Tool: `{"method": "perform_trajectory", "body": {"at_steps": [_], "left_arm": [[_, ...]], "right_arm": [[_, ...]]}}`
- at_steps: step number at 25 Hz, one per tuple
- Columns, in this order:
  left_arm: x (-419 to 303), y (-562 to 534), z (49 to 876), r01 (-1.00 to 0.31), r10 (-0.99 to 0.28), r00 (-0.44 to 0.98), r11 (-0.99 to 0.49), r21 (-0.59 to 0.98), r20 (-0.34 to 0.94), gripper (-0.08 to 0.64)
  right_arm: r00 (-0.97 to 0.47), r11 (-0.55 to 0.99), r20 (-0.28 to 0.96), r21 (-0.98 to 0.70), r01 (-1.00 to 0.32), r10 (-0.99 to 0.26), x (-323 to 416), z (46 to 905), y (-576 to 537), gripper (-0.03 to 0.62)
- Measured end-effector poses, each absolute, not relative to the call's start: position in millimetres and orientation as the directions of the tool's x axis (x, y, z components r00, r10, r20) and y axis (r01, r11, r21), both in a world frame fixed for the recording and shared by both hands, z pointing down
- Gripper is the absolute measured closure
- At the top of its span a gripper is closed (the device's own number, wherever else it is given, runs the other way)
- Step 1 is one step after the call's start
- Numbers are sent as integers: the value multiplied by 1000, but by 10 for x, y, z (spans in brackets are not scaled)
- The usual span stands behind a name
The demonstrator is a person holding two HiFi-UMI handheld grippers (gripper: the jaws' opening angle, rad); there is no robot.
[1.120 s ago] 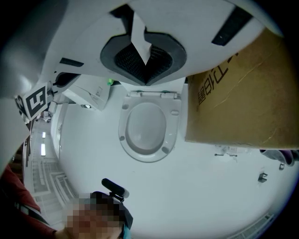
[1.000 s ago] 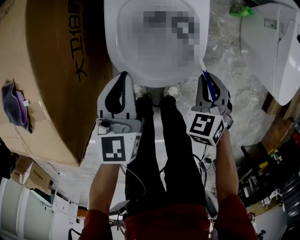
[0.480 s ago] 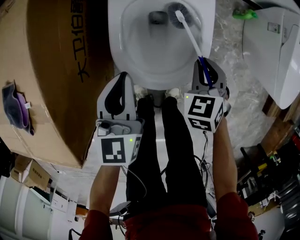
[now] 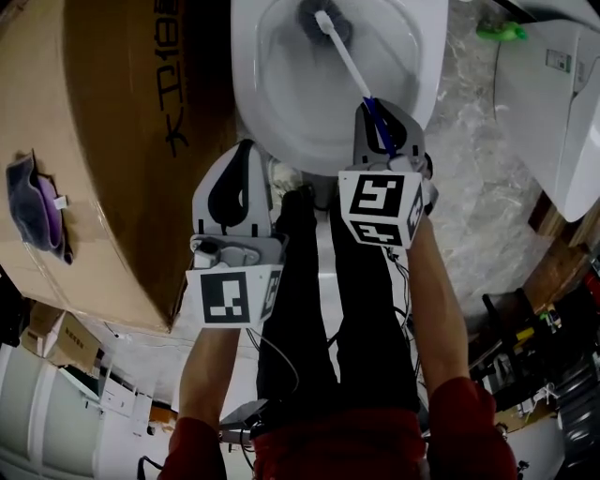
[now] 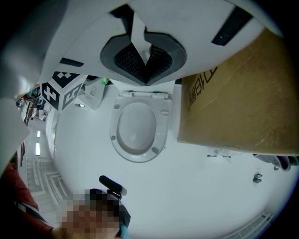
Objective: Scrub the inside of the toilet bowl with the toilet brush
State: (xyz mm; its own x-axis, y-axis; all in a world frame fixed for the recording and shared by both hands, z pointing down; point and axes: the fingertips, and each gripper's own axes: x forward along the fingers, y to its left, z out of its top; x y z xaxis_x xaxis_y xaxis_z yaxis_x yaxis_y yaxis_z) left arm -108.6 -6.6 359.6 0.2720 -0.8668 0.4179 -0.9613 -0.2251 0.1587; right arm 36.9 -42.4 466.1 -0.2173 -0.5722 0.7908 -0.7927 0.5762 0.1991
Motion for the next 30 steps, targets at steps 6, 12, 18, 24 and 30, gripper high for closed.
{"method": "perform_trajectory", "body": {"at_steps": [6, 12, 18, 24, 30], "left_arm": [[-1198, -57, 3595, -967, -873, 248, -200, 156, 420, 549], [-1169, -16, 3582, -964, -873, 262, -216, 155, 410, 549], [-1082, 43, 3629, -961, -864, 275, -229, 157, 422, 549], [-994, 64, 3638, -956, -859, 291, -251, 149, 421, 549], [-920, 90, 3649, -954, -855, 300, -261, 149, 422, 549]], "right_arm": [[-270, 619, 791, 167, -767, -549, 96, 4650, -215, 531], [-292, 638, 807, 131, -759, -513, 63, 4629, 116, 531], [-307, 654, 826, 95, -751, -473, 121, 4564, 498, 531], [-296, 674, 852, 86, -733, -431, 285, 4575, 794, 531], [-232, 681, 884, 124, -722, -407, 603, 4613, 961, 531]]}}
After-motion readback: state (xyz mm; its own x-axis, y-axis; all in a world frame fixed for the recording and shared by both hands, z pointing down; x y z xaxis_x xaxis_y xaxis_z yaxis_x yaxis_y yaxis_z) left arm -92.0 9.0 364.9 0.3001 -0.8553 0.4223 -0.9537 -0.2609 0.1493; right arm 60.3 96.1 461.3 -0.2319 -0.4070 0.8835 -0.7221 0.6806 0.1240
